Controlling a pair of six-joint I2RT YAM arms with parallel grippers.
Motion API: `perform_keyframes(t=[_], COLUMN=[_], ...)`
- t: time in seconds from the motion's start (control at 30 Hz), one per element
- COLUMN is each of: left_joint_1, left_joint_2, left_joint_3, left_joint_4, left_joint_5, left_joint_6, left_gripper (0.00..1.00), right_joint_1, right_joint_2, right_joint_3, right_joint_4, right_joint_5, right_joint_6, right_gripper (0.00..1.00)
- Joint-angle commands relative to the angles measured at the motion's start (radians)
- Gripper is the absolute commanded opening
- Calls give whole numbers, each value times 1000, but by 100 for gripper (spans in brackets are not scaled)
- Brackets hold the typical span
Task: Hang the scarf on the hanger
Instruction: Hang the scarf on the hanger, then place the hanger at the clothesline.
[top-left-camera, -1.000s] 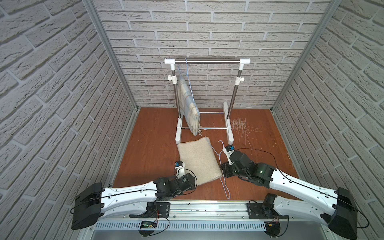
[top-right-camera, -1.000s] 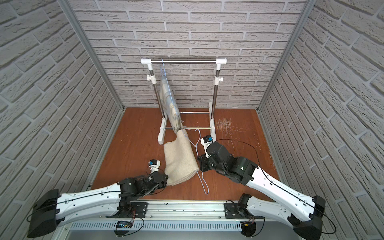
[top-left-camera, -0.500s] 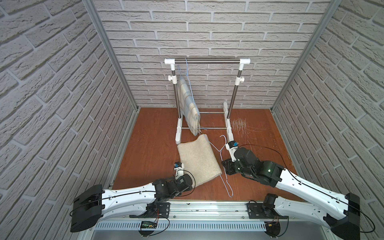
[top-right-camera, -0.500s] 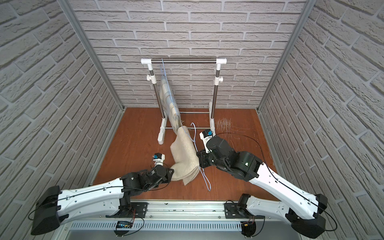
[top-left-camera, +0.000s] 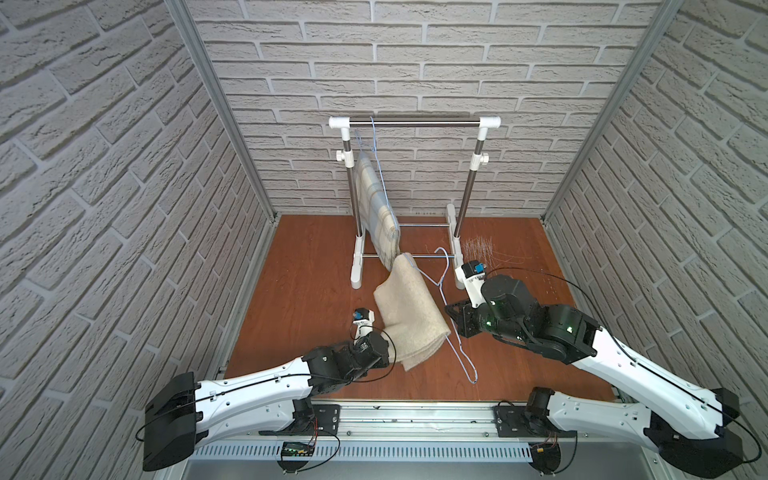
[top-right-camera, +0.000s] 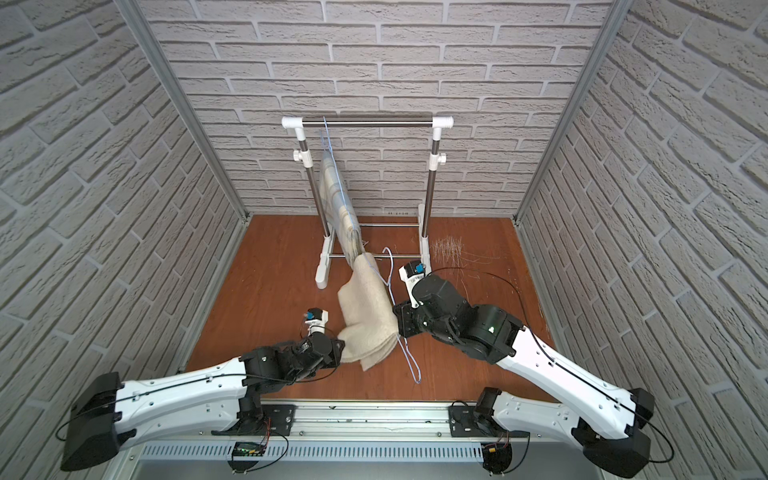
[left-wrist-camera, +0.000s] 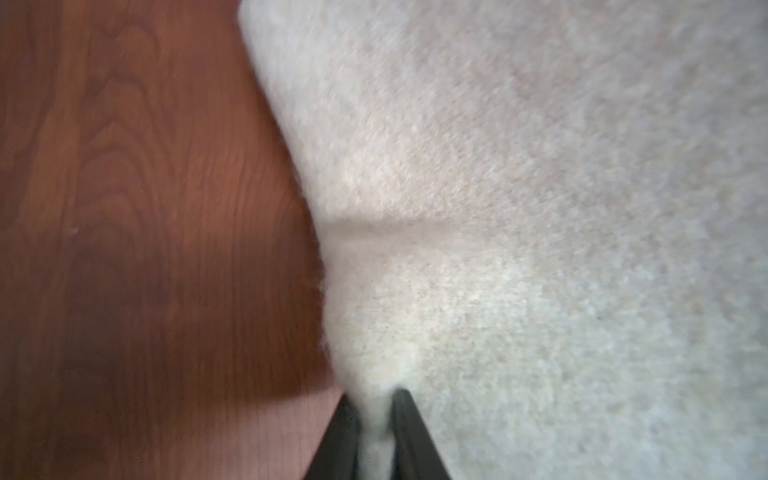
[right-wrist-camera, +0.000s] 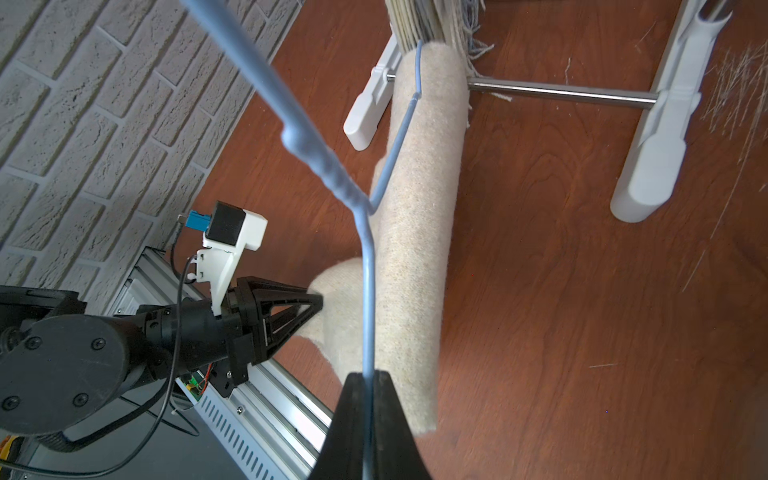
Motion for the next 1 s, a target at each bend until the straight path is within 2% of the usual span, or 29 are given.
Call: perform_keyframes(t=[0.0, 0.07, 0.13, 0.43, 0.97], left_joint_1=[10, 14, 23, 61, 125], left_joint_2=[17, 21, 23, 14, 39], left_joint_3=[85, 126, 159, 191, 260], left_joint_4=[3, -11, -22, -25, 39], left_joint_5=[-27, -33, -28, -12, 46], left_joint_6=[89, 112, 133, 155, 221], left_gripper=[42, 53, 55, 56, 54], right_joint_1=[17, 22, 24, 26, 50], right_joint_2=[19, 26, 29, 26, 22], right_joint_3=[109, 152, 186, 211, 215], right_joint_4=[-52, -79, -96, -27, 36], right_joint_5=[57, 83, 111, 184, 231], right_joint_6=[-36, -46, -56, -96, -114], right_gripper=[3, 3, 3, 3, 3])
